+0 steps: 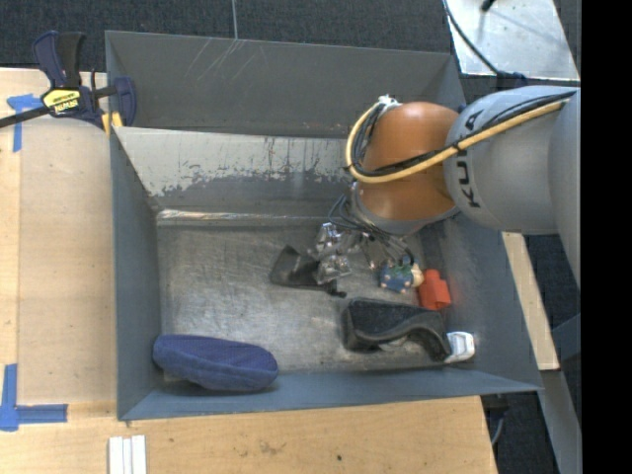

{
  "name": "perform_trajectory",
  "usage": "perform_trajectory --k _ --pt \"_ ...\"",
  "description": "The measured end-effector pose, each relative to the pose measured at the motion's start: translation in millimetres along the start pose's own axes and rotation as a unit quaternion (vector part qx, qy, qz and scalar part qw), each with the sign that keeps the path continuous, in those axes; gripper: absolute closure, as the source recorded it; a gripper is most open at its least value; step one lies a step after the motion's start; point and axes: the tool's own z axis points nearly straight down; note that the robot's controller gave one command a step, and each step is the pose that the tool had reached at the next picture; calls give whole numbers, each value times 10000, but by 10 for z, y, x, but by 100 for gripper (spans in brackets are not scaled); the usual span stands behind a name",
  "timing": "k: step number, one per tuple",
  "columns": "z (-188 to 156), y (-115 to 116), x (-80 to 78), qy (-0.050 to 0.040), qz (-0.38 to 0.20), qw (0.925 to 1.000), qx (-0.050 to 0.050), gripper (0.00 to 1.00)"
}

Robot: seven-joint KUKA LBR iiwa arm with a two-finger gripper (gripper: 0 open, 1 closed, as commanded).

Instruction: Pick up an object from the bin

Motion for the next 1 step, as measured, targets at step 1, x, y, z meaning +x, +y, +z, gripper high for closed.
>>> perform_trajectory --k 1 --pt "-1825 -94 -55 70 -630 9980 -1 100"
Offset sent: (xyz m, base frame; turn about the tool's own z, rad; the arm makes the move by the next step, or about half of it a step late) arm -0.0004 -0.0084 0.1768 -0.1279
